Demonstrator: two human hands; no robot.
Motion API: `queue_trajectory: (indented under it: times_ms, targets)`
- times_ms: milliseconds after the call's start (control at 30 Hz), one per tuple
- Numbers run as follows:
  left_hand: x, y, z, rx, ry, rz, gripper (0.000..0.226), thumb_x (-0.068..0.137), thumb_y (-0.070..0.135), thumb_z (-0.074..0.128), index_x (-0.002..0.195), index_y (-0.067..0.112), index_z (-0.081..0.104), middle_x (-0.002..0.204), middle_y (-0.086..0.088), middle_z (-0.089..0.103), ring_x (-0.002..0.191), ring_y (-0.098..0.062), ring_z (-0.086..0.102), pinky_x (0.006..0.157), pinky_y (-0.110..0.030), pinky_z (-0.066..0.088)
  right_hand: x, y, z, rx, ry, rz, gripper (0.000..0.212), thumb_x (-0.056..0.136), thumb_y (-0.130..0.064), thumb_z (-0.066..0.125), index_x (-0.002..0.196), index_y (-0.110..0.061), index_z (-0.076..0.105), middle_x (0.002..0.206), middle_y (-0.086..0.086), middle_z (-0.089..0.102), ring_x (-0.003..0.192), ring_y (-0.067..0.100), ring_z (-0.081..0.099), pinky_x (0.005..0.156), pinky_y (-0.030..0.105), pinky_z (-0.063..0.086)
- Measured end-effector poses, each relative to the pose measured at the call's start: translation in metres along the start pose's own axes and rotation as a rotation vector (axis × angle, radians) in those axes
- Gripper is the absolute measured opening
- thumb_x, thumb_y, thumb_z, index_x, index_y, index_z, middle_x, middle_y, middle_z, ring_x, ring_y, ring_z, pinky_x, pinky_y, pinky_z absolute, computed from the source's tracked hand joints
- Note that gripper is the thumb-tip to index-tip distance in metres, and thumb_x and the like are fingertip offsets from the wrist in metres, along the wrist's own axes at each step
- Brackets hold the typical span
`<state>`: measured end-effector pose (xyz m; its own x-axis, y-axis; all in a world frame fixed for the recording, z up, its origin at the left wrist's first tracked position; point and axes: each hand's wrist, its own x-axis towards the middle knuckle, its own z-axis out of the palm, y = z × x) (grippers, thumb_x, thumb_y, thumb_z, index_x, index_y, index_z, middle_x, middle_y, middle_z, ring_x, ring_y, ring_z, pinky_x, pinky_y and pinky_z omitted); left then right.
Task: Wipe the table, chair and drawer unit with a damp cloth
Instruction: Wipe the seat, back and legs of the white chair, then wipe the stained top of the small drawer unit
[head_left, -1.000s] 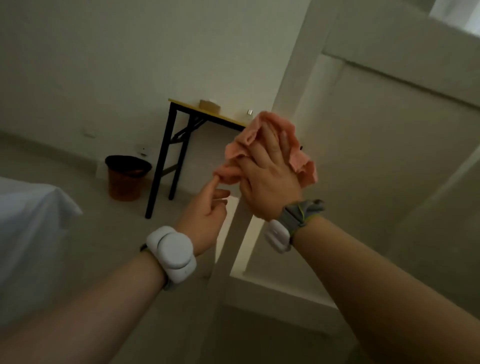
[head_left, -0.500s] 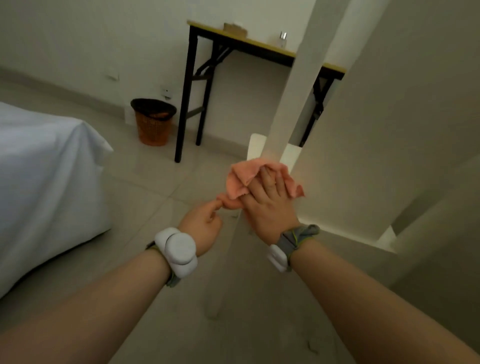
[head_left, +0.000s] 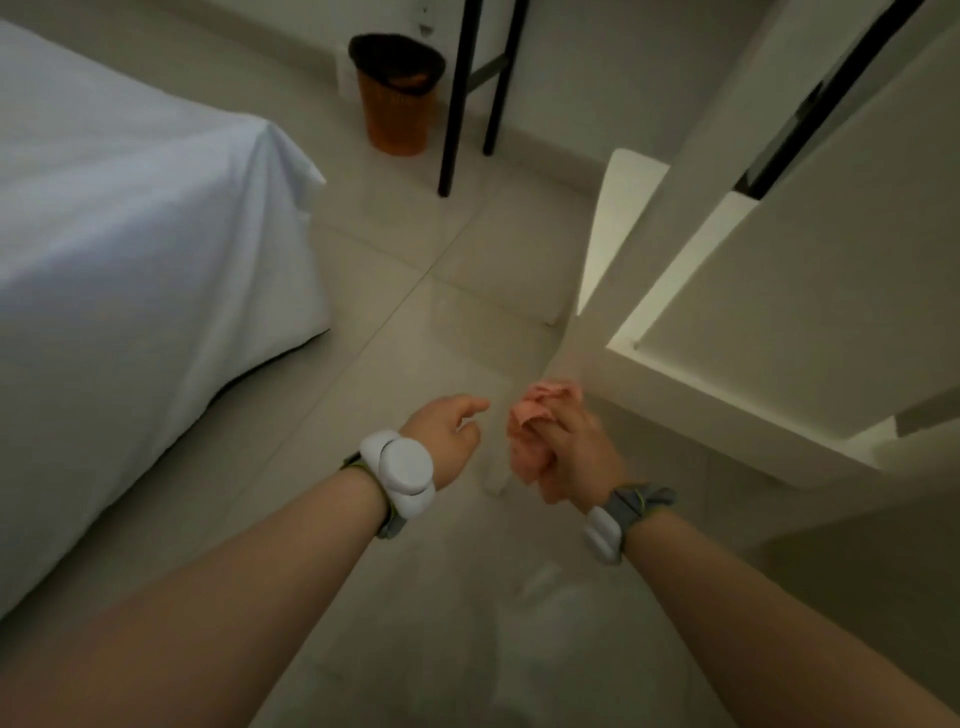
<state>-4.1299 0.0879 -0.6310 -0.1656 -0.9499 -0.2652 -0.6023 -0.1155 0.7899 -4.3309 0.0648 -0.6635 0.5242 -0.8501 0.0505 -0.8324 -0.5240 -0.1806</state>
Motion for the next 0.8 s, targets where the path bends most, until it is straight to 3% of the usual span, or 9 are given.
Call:
queue_trajectory:
  times_ms: [133, 233, 367, 433, 500, 600, 667, 733, 800]
  targets:
    - [-0.042, 0.023, -0.036, -0.087, -0.007, -0.132, 0.042, 0.095, 0.015, 0.048, 0.137, 0.012, 0.043, 0.139, -0.01, 0.047, 0.126, -0.023, 0.047, 0.103, -0.027, 0.036, -0.001, -0.054, -0.049, 0.454, 0.07, 0.13, 0.046, 0.083, -0.001, 0.046, 0.127, -0.002, 0.055, 0.136, 0.02, 0.049, 0.125, 0.031, 0.045, 0.107, 0.023, 0.028]
    - [-0.079, 0.054, -0.071, -0.217, 0.011, -0.182, 0.047, 0.092, 0.029, 0.054, 0.136, 0.013, 0.043, 0.128, -0.006, 0.054, 0.116, -0.018, 0.053, 0.095, -0.025, 0.04, 0.003, -0.104, -0.101, 0.637, 0.049, 0.212, 0.047, 0.086, 0.005, 0.052, 0.132, -0.007, 0.053, 0.137, 0.016, 0.048, 0.125, 0.027, 0.046, 0.1, 0.004, 0.024]
    - [-0.125, 0.096, -0.123, -0.333, 0.092, -0.16, 0.008, 0.089, 0.031, 0.059, 0.087, 0.037, 0.055, 0.081, 0.021, 0.059, 0.067, 0.021, 0.056, 0.057, 0.001, 0.039, 0.01, -0.169, -0.176, 0.774, -0.03, 0.312, 0.049, 0.09, -0.004, 0.057, 0.137, -0.011, 0.046, 0.143, 0.013, 0.042, 0.13, 0.024, 0.041, 0.096, 0.005, 0.024]
    - [-0.141, 0.108, -0.14, -0.35, 0.124, -0.205, 0.012, 0.089, 0.028, 0.06, 0.08, 0.033, 0.053, 0.074, 0.016, 0.059, 0.061, 0.012, 0.058, 0.052, -0.003, 0.041, 0.01, -0.193, -0.203, 0.843, -0.089, 0.326, 0.053, 0.091, -0.009, 0.058, 0.141, -0.011, 0.041, 0.147, 0.011, 0.037, 0.134, 0.021, 0.037, 0.096, 0.004, 0.024]
    - [-0.161, 0.128, -0.173, -0.364, 0.173, -0.259, 0.006, 0.088, 0.026, 0.059, 0.088, 0.021, 0.057, 0.082, 0.002, 0.064, 0.071, -0.005, 0.062, 0.06, -0.02, 0.049, 0.017, -0.212, -0.245, 0.861, -0.211, 0.287, 0.057, 0.091, -0.014, 0.058, 0.144, -0.012, 0.036, 0.148, 0.006, 0.033, 0.136, 0.017, 0.033, 0.093, 0.0, 0.022]
    - [-0.191, 0.159, -0.219, -0.329, 0.221, -0.276, 0.019, 0.088, 0.019, 0.057, 0.094, 0.002, 0.056, 0.087, -0.013, 0.063, 0.076, -0.022, 0.057, 0.07, -0.041, 0.05, 0.026, -0.235, -0.309, 0.968, -0.309, 0.285, 0.046, 0.092, -0.015, 0.057, 0.137, -0.015, 0.046, 0.138, 0.001, 0.047, 0.126, 0.01, 0.045, 0.092, 0.006, 0.034]
    - [-0.212, 0.178, -0.249, -0.317, 0.262, -0.267, 0.016, 0.086, 0.019, 0.057, 0.086, 0.003, 0.055, 0.079, -0.013, 0.06, 0.07, -0.02, 0.052, 0.064, -0.04, 0.046, 0.033, -0.251, -0.351, 1.041, -0.228, 0.328, 0.031, 0.092, -0.013, 0.057, 0.123, -0.018, 0.059, 0.109, -0.009, 0.064, 0.098, -0.006, 0.059, 0.077, 0.003, 0.044]
    - [-0.232, 0.193, -0.279, -0.285, 0.312, -0.253, 0.017, 0.082, 0.021, 0.056, 0.071, 0.011, 0.048, 0.064, -0.002, 0.05, 0.061, -0.017, 0.042, 0.055, -0.032, 0.036, 0.041, -0.266, -0.386, 1.024, -0.153, 0.346, 0.023, 0.089, -0.004, 0.059, 0.108, -0.014, 0.066, 0.081, -0.015, 0.064, 0.07, -0.012, 0.06, 0.061, 0.001, 0.043]
    - [-0.25, 0.207, -0.31, -0.256, 0.321, -0.228, 0.017, 0.081, 0.021, 0.056, 0.07, 0.011, 0.047, 0.062, 0.001, 0.046, 0.058, -0.015, 0.039, 0.054, -0.03, 0.034, 0.052, -0.285, -0.418, 0.961, -0.135, 0.331, 0.024, 0.087, -0.002, 0.059, 0.106, -0.016, 0.065, 0.077, -0.015, 0.061, 0.066, -0.006, 0.058, 0.056, 0.002, 0.041]
